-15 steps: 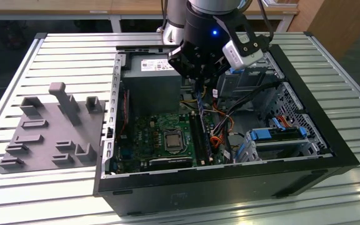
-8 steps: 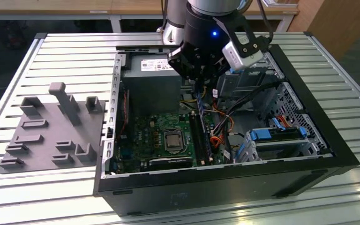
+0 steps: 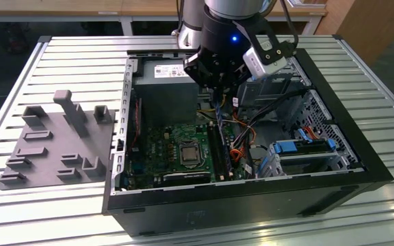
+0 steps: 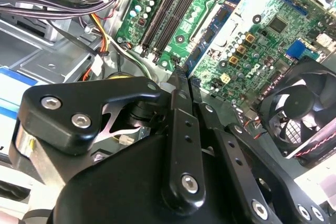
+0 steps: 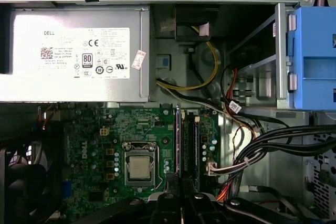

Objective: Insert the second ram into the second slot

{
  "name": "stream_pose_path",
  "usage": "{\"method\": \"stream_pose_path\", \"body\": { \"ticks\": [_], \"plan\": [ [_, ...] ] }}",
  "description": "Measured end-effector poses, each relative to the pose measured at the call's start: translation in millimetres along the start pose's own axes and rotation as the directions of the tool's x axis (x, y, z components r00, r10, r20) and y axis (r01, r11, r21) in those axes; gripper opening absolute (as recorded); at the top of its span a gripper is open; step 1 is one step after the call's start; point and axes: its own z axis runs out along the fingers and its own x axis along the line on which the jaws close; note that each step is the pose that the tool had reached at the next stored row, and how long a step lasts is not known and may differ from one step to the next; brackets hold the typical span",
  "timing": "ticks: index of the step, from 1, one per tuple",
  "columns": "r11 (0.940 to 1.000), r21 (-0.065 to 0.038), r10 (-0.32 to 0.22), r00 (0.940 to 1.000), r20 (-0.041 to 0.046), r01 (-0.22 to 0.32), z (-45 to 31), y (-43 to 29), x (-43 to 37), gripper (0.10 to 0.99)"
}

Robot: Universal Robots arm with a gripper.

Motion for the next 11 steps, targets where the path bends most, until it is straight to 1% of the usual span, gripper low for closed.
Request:
{"method": "stream_pose_path", "body": {
  "ticks": [3, 7, 11],
  "plan": [
    [1.0000, 0.000, -0.006, 1.0000, -0.0001, 0.006, 1.1, -1.1, 0.0, 0.133],
    [0.9994, 0.000, -0.035, 0.9994, -0.0010, 0.035, 3.0, -1.8, 0.0, 0.133],
    [0.9993, 0.000, -0.037, 0.9993, -0.0012, 0.037, 6.3, -4.4, -0.1, 0.133]
  ]
}}
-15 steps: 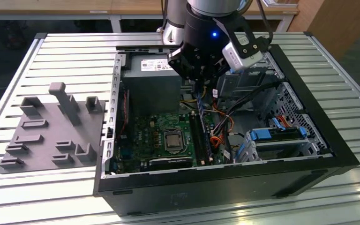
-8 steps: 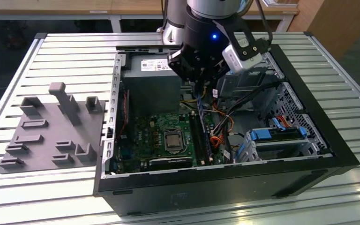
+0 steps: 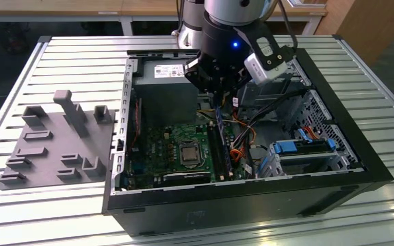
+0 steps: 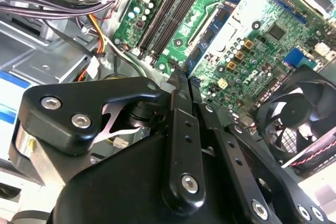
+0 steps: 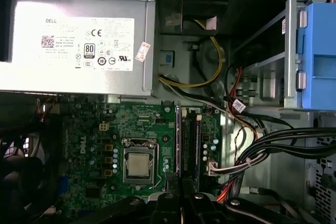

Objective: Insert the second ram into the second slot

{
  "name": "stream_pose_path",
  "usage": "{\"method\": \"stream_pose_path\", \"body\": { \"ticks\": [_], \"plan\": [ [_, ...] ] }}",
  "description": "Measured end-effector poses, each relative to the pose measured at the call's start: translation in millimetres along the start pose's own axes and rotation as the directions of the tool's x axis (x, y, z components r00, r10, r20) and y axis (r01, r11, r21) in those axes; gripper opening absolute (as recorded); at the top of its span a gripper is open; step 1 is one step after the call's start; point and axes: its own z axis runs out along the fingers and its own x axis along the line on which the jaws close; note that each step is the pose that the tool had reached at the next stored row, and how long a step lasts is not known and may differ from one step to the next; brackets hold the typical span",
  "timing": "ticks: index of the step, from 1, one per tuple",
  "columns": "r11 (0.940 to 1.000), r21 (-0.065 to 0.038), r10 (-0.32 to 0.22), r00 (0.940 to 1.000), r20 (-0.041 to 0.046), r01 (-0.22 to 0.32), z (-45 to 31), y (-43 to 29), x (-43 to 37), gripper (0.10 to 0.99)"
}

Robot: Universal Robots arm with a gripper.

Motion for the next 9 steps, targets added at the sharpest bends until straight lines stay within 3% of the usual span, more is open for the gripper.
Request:
{"method": "stream_pose_path", "body": {
  "ticks": [9],
  "plan": [
    [1.0000, 0.000, 0.000, 1.0000, 0.0001, 0.000, 9.8, -11.4, 0.2, 0.133]
  ]
}}
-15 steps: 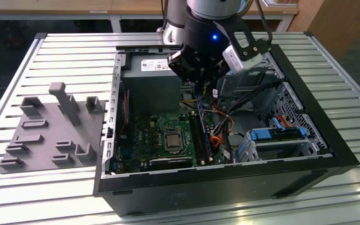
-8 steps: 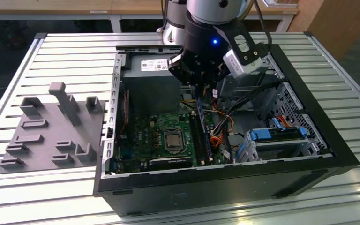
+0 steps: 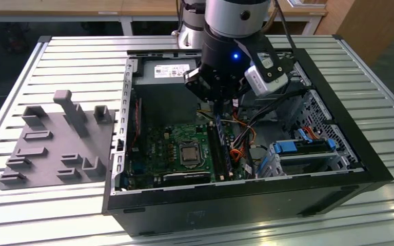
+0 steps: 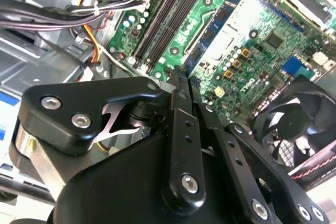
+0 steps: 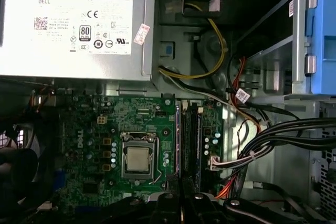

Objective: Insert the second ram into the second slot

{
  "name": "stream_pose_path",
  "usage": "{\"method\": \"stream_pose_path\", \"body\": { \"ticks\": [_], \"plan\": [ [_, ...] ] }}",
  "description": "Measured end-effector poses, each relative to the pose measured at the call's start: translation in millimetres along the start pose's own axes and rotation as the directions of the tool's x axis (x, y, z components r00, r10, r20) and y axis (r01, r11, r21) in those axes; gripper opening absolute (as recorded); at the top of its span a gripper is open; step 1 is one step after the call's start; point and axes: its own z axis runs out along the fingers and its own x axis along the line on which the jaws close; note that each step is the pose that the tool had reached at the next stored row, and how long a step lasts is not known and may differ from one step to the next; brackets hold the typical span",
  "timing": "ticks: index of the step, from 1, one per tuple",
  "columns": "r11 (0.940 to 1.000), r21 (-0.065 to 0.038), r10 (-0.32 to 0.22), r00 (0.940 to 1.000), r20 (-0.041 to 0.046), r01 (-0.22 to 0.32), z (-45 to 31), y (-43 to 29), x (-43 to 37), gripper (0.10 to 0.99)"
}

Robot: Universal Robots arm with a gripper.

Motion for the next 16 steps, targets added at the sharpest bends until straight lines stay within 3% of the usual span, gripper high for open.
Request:
{"method": "stream_pose_path", "body": {
  "ticks": [6, 16],
  "plan": [
    [1.0000, 0.000, 0.000, 1.0000, 0.0001, 0.000, 6.0, -4.3, 0.1, 0.133],
    [1.0000, 0.000, 0.000, 1.0000, -0.0012, 0.000, 16.4, -5.6, 0.2, 0.133]
  ]
}}
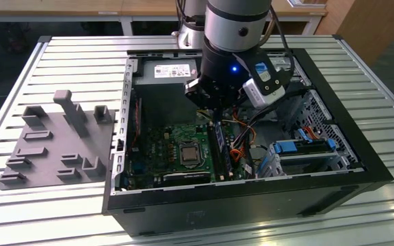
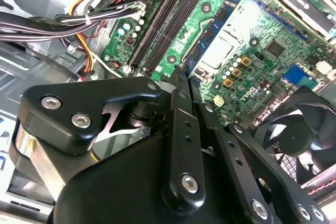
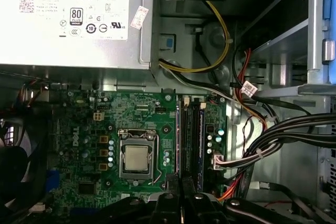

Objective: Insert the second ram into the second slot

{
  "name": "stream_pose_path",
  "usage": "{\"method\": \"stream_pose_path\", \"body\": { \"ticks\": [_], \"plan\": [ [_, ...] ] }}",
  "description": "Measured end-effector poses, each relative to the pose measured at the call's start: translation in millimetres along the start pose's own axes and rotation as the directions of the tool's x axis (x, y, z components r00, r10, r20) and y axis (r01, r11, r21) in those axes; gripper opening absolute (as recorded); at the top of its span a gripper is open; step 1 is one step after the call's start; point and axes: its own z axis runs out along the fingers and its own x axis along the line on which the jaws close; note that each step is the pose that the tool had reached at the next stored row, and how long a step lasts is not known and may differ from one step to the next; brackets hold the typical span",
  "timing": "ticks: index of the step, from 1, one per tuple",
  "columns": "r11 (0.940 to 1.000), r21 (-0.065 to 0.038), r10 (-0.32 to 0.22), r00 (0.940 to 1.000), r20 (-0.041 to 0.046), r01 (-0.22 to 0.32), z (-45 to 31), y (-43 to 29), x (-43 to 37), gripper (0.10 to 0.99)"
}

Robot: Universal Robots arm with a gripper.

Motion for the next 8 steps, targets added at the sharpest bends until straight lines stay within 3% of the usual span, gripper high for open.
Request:
{"method": "stream_pose_path", "body": {
  "ticks": [8],
  "plan": [
    [1.0000, 0.000, 0.000, 1.0000, -0.0006, 0.000, 6.6, -0.5, 0.0, 0.133]
  ]
}}
